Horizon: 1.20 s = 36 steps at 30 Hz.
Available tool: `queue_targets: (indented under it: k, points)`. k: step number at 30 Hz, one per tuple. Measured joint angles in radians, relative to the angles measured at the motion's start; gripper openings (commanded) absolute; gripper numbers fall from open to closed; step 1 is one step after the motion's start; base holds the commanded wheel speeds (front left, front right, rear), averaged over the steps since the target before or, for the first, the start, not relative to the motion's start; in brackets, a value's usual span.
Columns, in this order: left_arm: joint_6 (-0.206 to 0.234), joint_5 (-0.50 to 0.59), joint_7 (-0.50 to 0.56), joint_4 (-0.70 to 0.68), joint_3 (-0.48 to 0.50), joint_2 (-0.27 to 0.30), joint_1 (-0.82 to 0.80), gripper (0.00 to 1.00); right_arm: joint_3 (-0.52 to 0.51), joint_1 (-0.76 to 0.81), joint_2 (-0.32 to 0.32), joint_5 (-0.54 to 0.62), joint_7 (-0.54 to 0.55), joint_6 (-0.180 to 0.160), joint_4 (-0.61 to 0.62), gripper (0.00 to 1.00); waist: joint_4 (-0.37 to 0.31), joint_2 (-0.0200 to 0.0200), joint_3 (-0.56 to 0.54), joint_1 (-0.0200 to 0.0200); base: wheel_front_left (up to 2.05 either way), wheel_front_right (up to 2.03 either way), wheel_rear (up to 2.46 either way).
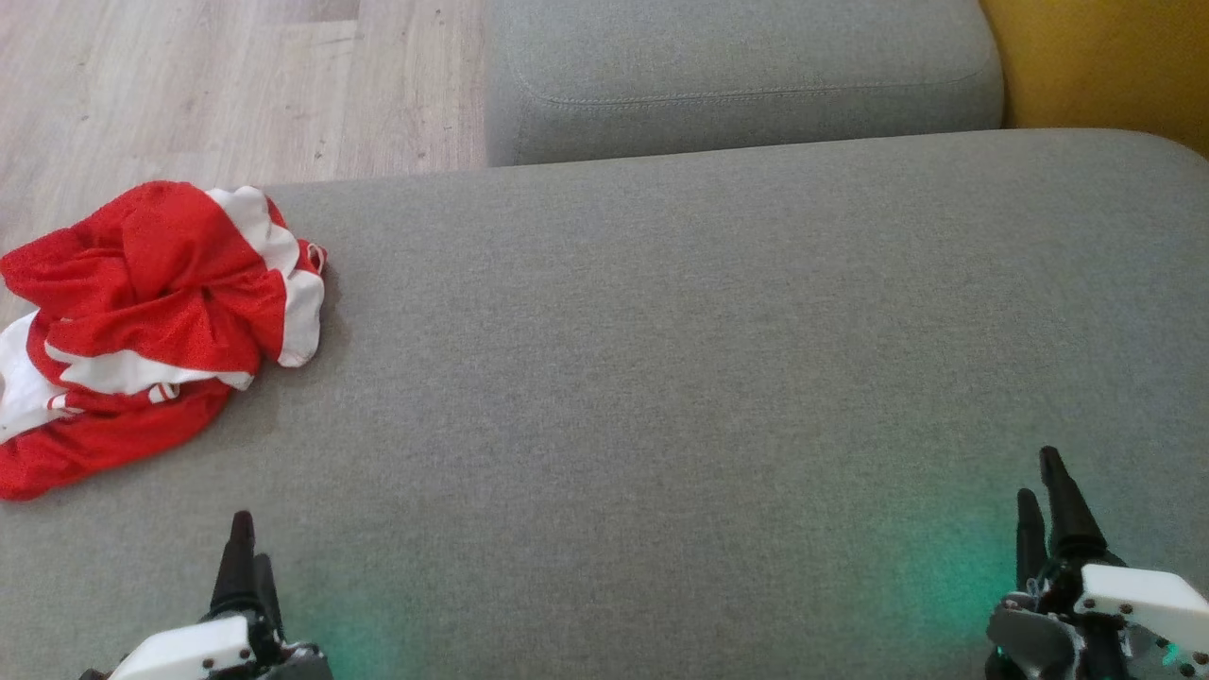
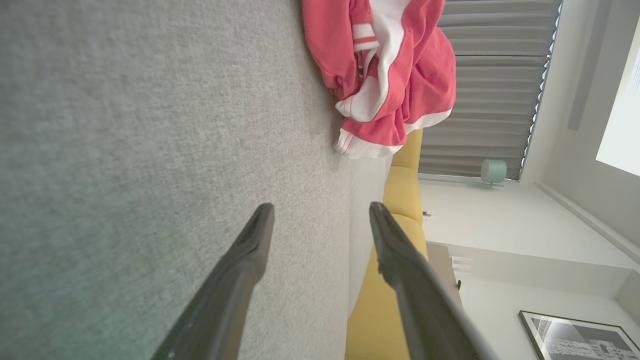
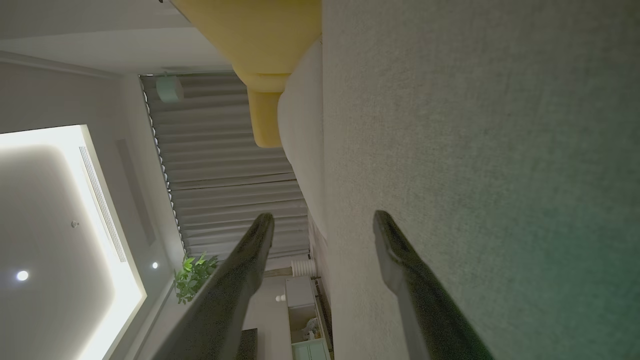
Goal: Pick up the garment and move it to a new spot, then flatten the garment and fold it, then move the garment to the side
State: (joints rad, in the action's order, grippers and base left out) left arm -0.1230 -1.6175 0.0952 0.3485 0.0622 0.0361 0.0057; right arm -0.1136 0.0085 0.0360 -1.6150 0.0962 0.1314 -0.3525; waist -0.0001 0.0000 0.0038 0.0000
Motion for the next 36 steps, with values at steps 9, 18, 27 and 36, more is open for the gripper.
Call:
queue_targets:
  k: [9, 18, 27, 36]
  points:
    - [0.0, 0.079, -0.022, -0.02, -0.007, 0.0, -0.001, 1.0, 0.014, -0.001, 0.0, 0.101, -0.026, 0.0, 0.005, 1.0, 0.001, 0.0, 0.0, 0.0, 0.0, 0.0, 0.0]
    - [0.029, 0.231, -0.05, -0.055, -0.016, 0.0, 0.0, 1.0, 0.033, -0.001, 0.0, 0.24, -0.052, 0.0, 0.032, 1.0, 0.001, 0.0, -0.006, 0.0, 0.0, 0.0, 0.0]
    - [0.048, 0.352, -0.073, -0.088, -0.045, 0.0, 0.001, 1.0, 0.072, -0.001, 0.0, 0.394, -0.076, 0.0, 0.05, 1.0, 0.003, 0.0, -0.012, 0.0, 0.0, 0.0, 0.0]
    - [0.067, 0.486, -0.101, -0.114, -0.08, 0.001, 0.003, 1.0, 0.101, 0.0, 0.0, 0.529, -0.103, 0.0, 0.062, 1.0, 0.006, 0.0, -0.015, 0.0, 0.0, 0.0, 0.0]
